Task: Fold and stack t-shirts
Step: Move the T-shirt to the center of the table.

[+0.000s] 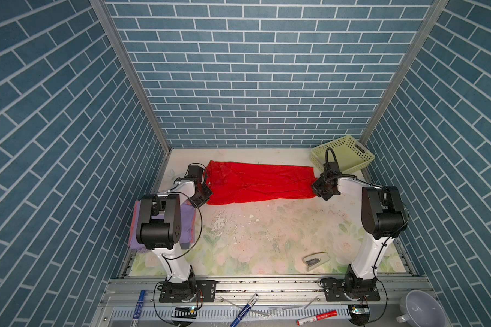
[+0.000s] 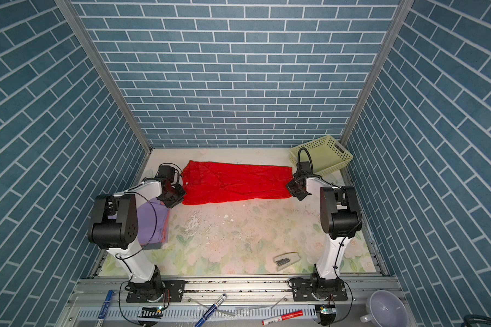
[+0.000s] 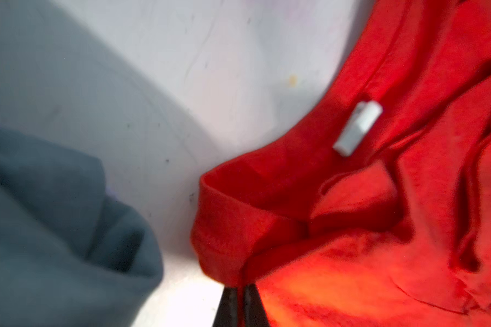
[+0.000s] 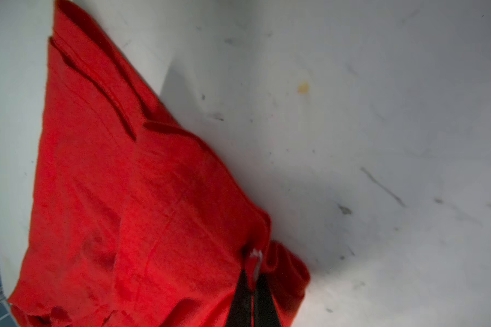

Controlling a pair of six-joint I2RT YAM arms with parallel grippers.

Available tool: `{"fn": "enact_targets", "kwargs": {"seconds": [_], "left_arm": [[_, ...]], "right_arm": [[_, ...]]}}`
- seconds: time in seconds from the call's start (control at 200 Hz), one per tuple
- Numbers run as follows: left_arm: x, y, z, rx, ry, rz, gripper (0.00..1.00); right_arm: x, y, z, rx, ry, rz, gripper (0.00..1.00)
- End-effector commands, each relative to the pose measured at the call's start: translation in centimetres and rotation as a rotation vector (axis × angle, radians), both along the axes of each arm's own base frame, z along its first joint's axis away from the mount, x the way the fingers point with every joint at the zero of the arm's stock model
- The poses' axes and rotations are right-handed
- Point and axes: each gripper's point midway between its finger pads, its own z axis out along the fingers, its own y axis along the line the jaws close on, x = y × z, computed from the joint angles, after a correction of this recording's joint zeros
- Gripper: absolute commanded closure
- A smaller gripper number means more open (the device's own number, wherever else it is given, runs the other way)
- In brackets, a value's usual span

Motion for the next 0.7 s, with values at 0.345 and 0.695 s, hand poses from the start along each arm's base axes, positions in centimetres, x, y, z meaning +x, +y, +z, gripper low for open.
{"fn": "enact_targets", "kwargs": {"seconds": [0.345, 0.695], "left_arm": [[-5.6, 1.4, 3.8, 0.070, 0.110, -0.045, 1.00], [-4.1, -0.6, 9.4, 0.035, -0.014, -0.119, 0.46]], "right_arm": [[-10.5, -4.0, 1.1, -0.230, 0.219, 0.196, 1.00], [-9.6, -2.5, 9.5, -0.171, 0.014, 0.248, 0.51]]}}
